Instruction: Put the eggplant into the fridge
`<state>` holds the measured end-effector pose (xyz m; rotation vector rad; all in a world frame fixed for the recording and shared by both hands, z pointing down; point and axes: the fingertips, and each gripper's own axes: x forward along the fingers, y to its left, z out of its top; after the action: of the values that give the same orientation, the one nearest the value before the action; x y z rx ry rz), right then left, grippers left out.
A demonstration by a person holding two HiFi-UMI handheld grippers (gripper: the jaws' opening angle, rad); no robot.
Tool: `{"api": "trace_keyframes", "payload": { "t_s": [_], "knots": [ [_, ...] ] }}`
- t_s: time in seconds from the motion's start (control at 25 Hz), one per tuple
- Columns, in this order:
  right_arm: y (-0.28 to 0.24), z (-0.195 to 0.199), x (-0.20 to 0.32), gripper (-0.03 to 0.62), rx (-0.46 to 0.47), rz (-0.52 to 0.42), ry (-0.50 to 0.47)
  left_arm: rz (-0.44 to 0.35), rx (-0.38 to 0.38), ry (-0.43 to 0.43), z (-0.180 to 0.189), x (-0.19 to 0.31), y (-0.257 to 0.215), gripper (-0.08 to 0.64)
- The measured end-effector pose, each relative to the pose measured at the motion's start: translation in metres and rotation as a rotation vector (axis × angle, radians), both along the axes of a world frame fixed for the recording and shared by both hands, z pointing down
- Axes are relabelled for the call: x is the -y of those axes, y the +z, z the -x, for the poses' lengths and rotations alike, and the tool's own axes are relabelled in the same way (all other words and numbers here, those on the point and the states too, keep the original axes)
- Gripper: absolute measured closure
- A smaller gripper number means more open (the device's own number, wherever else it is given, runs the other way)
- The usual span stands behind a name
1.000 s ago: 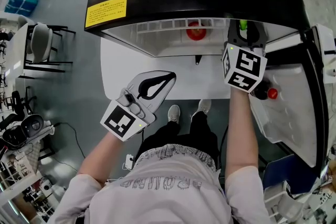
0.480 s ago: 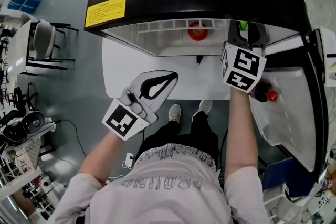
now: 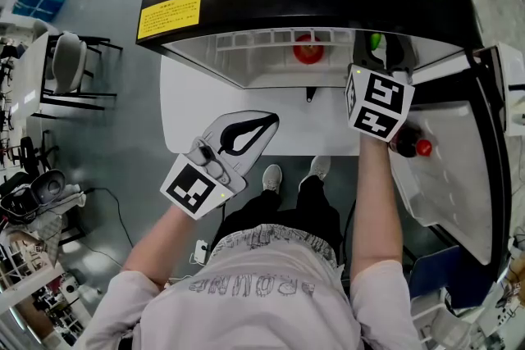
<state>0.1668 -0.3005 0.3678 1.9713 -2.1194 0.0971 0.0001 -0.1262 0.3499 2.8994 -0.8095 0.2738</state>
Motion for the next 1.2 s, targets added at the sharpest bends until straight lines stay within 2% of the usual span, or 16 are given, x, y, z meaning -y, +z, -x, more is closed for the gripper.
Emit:
{"api": "trace_keyframes", "payload": {
  "t_s": [0.56, 1.2],
  "knots": [
    [-0.009, 0.006, -0.008, 0.396, -0.003, -0.013, -0.022, -0.010, -0.014, -0.004, 0.006, -0.006, -0.005, 0.553],
    [-0.038, 0.023, -0.040, 0.407, -0.024, -0.050, -0.051, -0.043, -0.047, 0.002, 0.014, -0.015, -0.019, 0.553]
  ]
}}
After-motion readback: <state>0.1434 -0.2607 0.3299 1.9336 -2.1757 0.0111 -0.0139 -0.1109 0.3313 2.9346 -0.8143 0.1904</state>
